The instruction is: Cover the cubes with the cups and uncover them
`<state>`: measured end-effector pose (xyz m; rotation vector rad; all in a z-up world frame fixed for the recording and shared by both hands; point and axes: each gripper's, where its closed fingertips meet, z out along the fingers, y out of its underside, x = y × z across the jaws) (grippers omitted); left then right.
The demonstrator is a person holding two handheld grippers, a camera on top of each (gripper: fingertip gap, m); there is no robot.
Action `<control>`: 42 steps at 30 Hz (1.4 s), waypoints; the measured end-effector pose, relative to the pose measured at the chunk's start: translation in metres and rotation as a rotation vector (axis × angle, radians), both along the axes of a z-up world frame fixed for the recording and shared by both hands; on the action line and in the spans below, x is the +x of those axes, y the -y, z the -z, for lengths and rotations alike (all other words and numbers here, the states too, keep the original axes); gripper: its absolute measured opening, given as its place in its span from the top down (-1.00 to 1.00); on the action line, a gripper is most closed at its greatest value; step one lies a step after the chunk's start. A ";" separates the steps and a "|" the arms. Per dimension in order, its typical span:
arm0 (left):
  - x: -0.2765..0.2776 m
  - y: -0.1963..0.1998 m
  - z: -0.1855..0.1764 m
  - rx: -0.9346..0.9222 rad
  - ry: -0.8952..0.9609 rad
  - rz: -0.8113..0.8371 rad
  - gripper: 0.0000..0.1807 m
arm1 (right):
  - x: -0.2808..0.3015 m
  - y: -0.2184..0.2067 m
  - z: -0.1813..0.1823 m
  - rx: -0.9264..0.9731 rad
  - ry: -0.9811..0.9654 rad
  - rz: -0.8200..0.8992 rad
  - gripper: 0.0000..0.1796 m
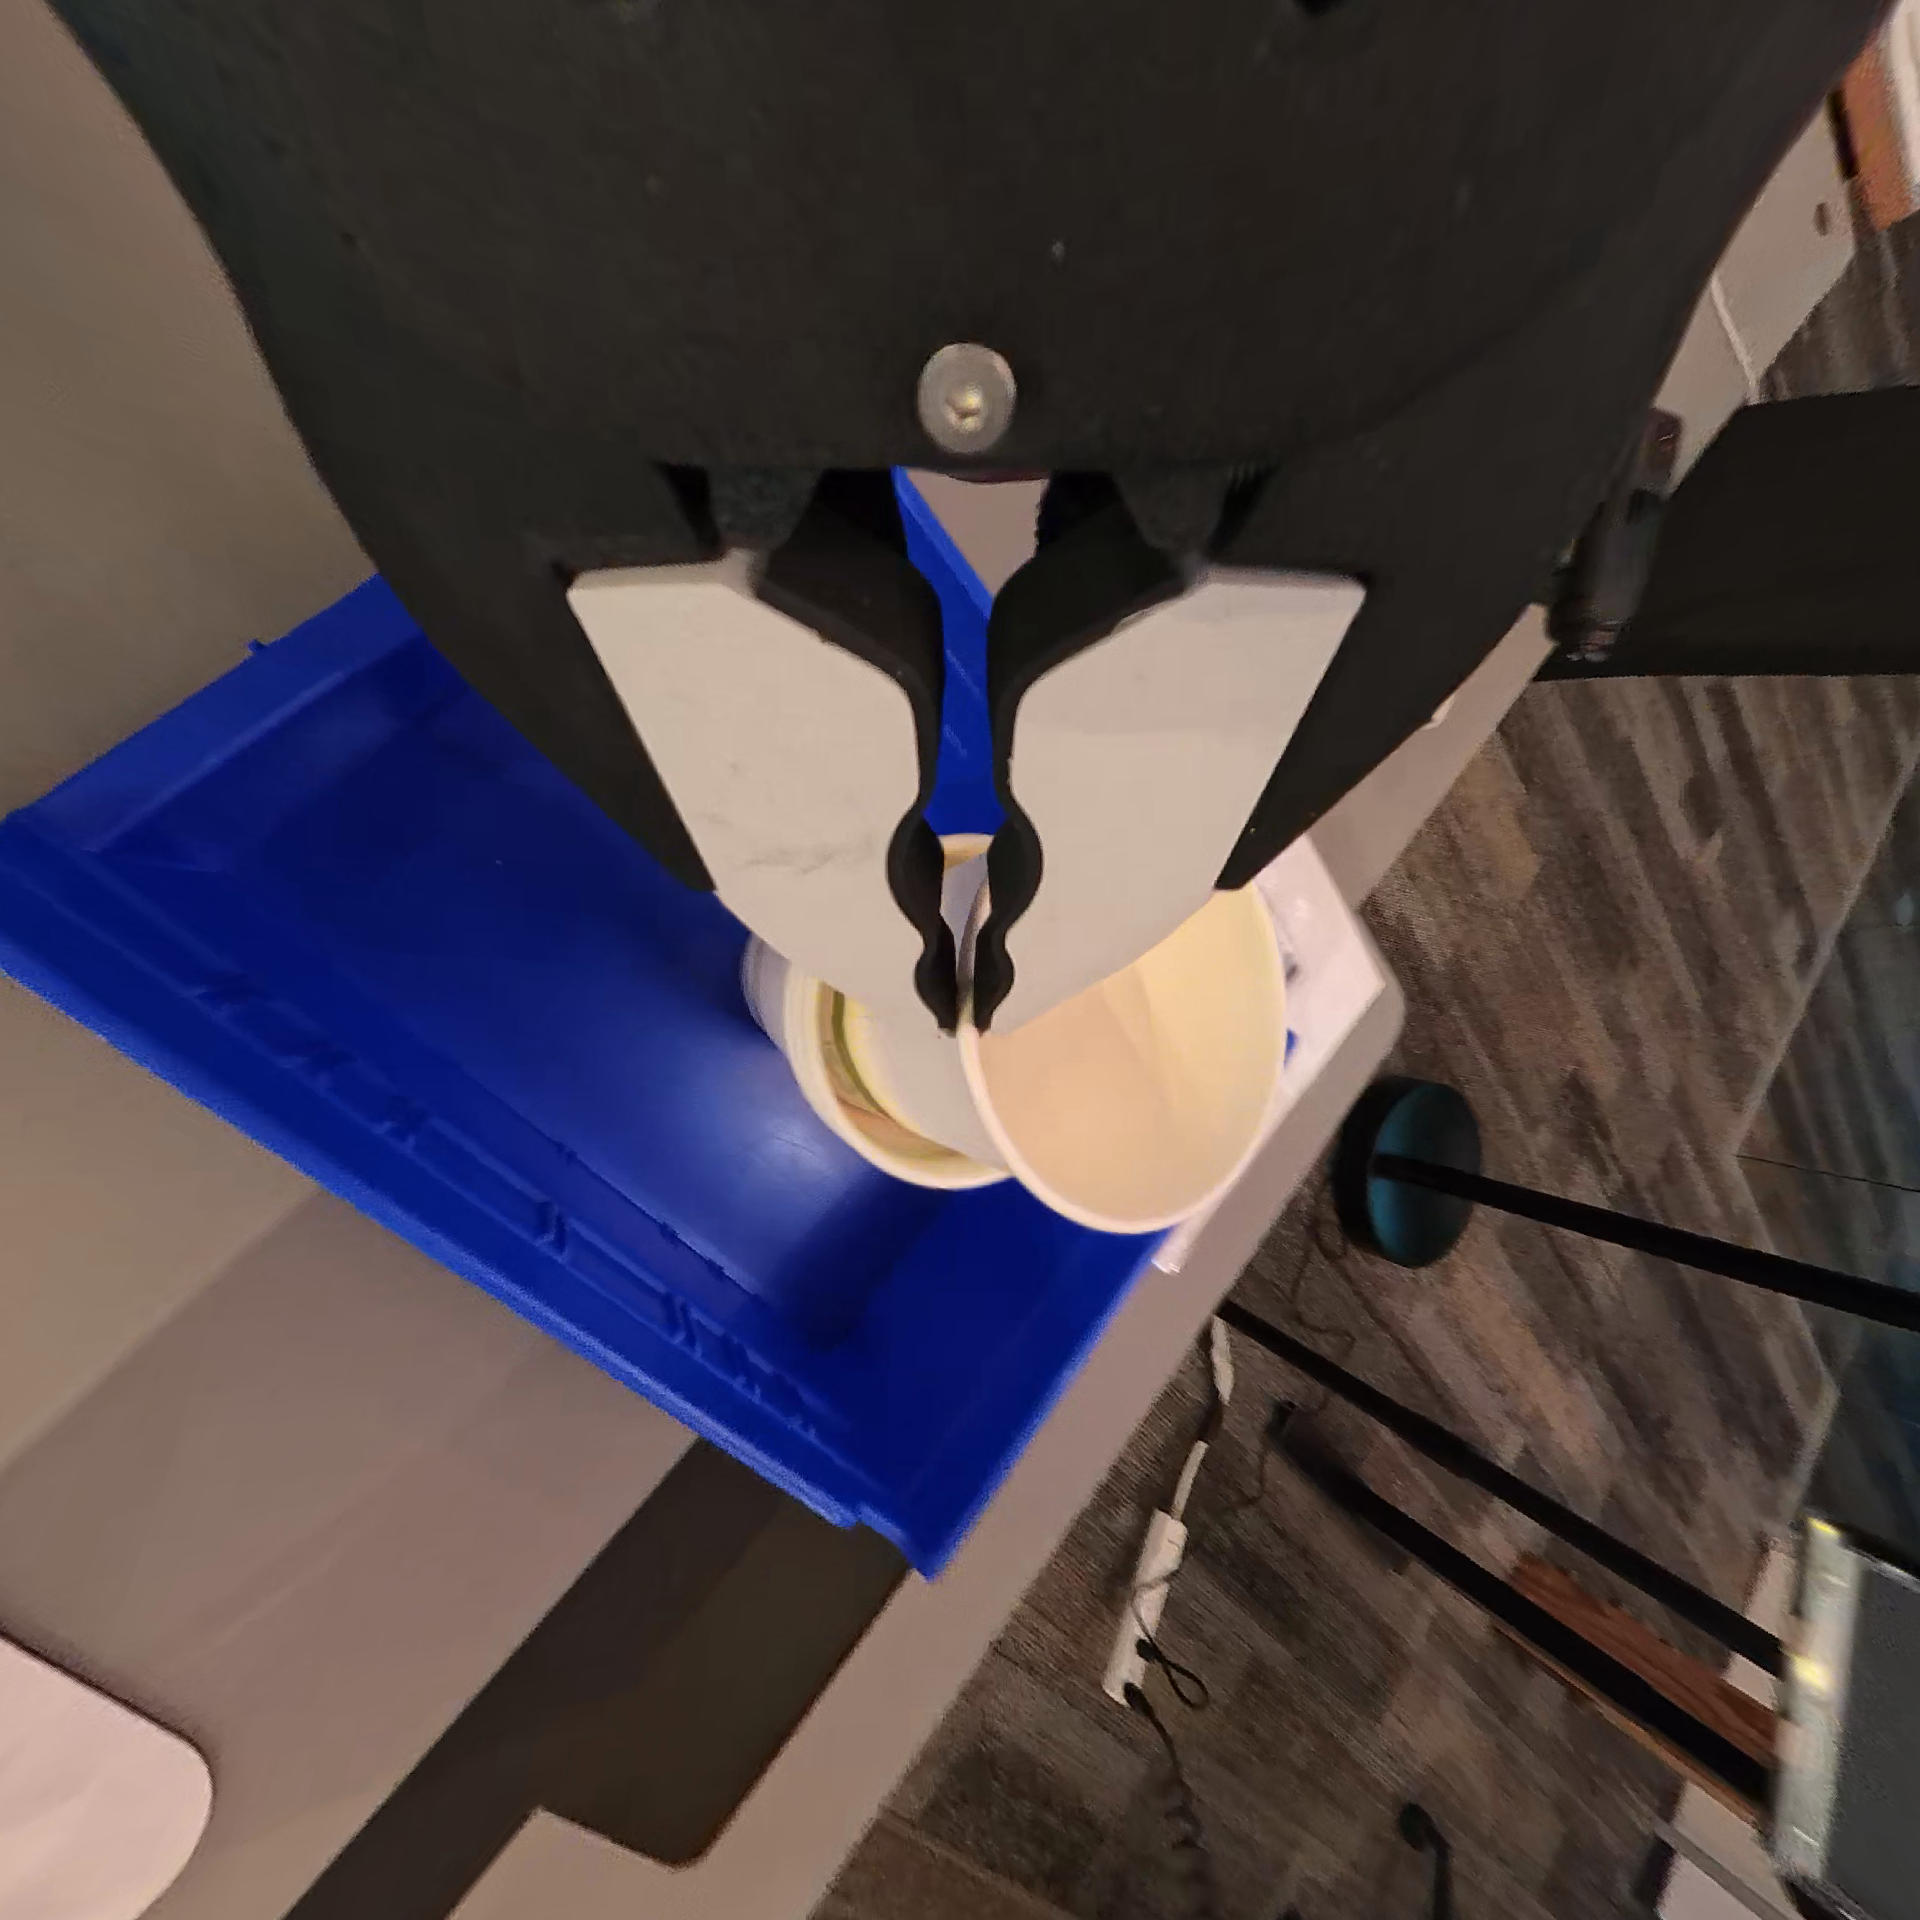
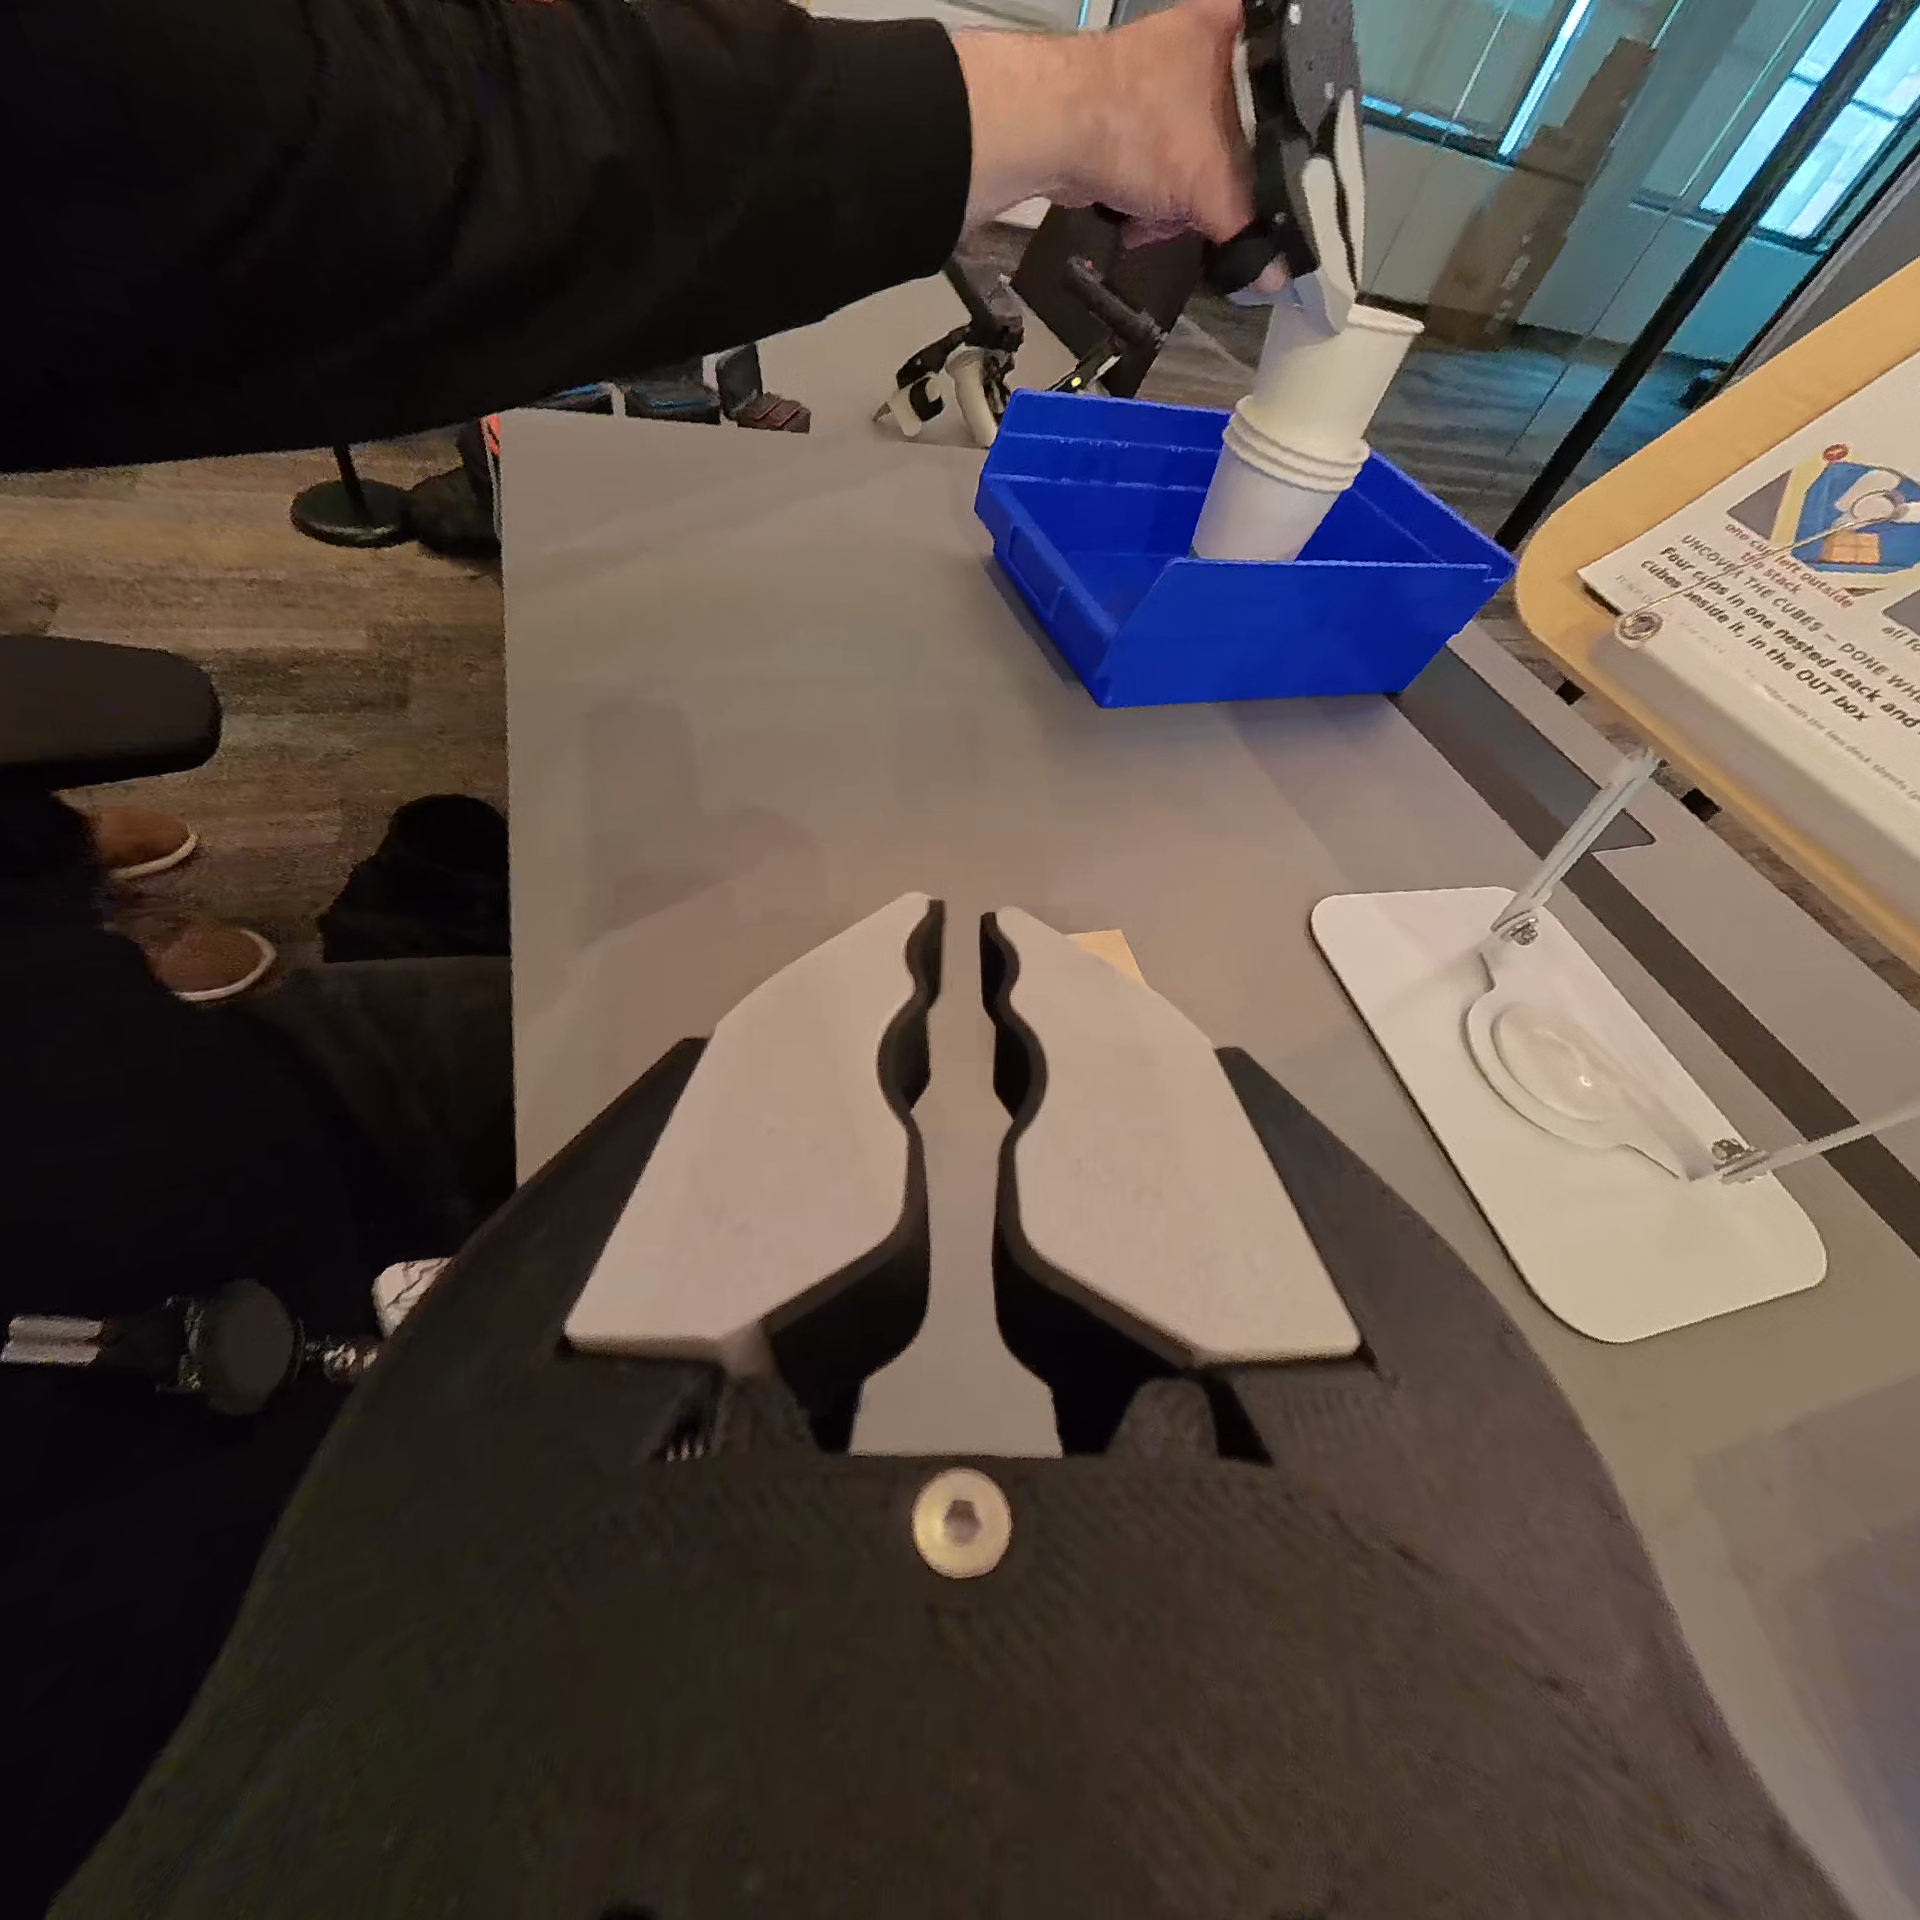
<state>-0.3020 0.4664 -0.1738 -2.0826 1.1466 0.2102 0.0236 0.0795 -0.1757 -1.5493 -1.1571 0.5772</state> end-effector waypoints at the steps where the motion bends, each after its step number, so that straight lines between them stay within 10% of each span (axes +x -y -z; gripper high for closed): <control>1: 0.002 0.001 -0.009 0.026 0.008 0.004 0.97 | 0.000 -0.003 -0.002 0.005 -0.014 0.008 0.86; 9: 0.013 0.029 -0.100 0.267 0.222 0.020 0.96 | -0.018 -0.026 -0.029 0.062 -0.165 0.017 0.40; 15: 0.058 0.124 -0.170 0.422 0.699 0.213 0.97 | -0.048 -0.051 -0.078 -0.025 -0.441 -0.051 0.02; 24: 0.164 0.268 -0.163 0.401 1.120 0.528 0.97 | -0.065 -0.112 -0.119 -0.175 -0.700 -0.109 -0.29; 42: 0.232 0.304 -0.147 0.245 1.267 0.718 0.97 | -0.044 -0.120 -0.134 -0.307 -0.824 -0.272 0.01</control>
